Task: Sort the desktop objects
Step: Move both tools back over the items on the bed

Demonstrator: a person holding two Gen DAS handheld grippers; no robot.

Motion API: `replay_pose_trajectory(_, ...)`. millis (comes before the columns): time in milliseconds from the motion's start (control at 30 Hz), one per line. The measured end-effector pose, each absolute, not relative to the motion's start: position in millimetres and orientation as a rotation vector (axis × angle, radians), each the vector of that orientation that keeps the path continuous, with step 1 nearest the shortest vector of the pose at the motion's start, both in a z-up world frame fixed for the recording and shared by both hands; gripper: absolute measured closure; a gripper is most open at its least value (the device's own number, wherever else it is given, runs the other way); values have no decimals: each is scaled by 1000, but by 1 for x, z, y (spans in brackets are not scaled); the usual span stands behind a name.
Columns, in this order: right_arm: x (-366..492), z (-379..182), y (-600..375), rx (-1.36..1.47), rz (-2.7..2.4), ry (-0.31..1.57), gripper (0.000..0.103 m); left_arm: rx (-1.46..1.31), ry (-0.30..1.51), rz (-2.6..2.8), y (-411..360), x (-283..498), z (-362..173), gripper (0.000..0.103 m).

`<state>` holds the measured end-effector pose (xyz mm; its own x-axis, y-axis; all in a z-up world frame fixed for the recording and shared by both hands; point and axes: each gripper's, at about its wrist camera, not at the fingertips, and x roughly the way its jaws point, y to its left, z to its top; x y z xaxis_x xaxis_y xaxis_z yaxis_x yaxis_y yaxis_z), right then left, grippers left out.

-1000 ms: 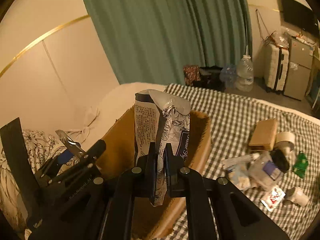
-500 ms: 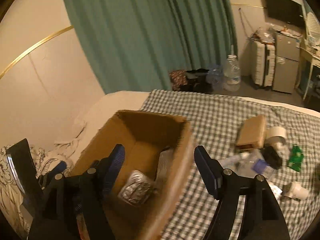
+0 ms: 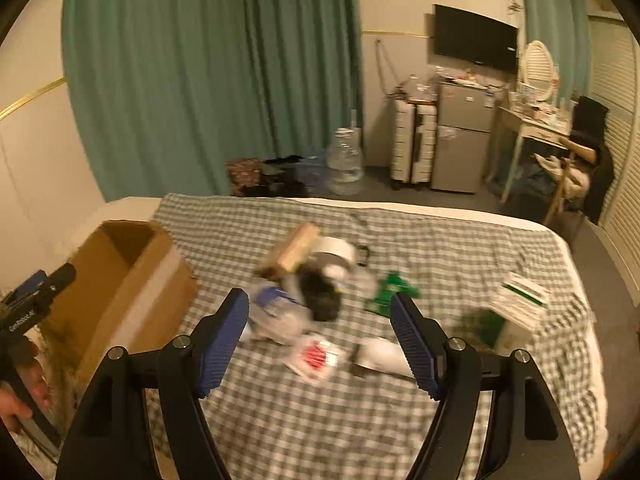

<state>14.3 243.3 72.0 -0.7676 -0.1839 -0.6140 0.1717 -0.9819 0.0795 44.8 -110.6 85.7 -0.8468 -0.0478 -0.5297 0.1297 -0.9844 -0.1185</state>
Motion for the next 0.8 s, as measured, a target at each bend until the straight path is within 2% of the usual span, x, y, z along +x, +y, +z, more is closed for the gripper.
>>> replay_pose_trajectory(233, 21, 63, 288, 956, -2764, -157, 29, 874, 72, -3032, -47, 37, 71, 0)
replay_pose_trajectory(367, 8, 42, 288, 993, -2742, -88, 26, 899, -106, -3114, -10, 31, 50, 0)
replay_pose_trajectory(500, -7, 17, 295, 1089, -2670, -141, 26, 987, -234, -3112, 23, 15, 31, 0)
replay_pose_trajectory(633, -26, -7, 295, 1173, -2632, -99, 26, 990, -375, -3129, 52, 2, 8, 0)
replay_pose_trajectory(800, -53, -39, 306, 1286, -2609, -120, 26, 1080, -364, -3146, 64, -24, -20, 0)
